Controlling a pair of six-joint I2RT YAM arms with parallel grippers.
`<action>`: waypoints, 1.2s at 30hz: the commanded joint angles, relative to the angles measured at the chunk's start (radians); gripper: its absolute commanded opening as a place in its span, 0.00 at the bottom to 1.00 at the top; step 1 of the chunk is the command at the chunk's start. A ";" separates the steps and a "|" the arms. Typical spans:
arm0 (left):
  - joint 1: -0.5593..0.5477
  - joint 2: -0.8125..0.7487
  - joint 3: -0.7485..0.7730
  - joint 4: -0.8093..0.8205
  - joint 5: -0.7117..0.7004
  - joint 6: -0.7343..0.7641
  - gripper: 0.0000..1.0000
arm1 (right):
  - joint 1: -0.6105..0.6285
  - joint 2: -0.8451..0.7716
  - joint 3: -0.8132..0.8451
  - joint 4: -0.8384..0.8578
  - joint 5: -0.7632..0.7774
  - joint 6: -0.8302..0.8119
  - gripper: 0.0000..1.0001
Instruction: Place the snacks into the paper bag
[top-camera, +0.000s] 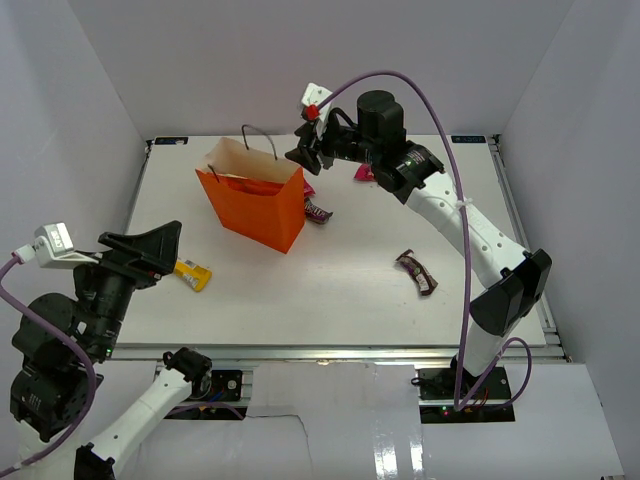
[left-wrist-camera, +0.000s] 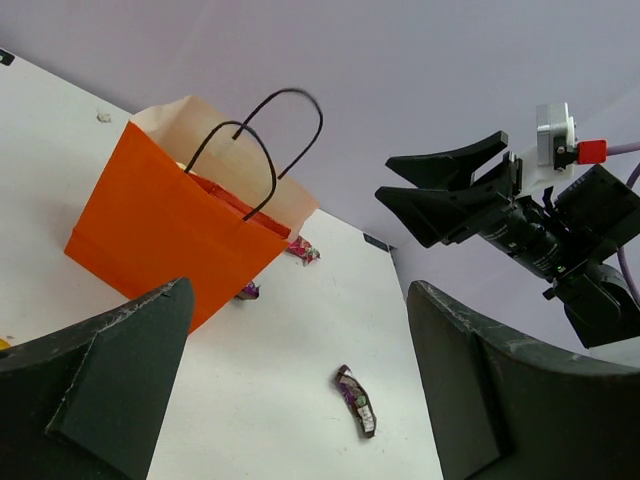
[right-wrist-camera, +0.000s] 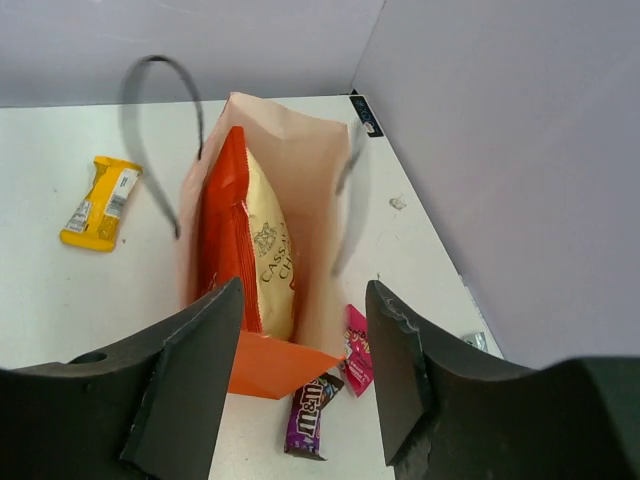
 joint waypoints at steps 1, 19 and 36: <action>-0.001 0.005 -0.010 -0.008 0.002 -0.003 0.98 | 0.010 0.004 0.042 0.064 0.005 0.003 0.59; 0.025 0.385 -0.287 -0.220 -0.103 -0.306 0.98 | -0.304 -0.186 -0.338 -0.176 -0.372 -0.043 0.93; 0.720 0.787 -0.505 0.186 0.397 -0.005 0.95 | -0.504 -0.408 -0.817 -0.273 -0.392 -0.253 0.94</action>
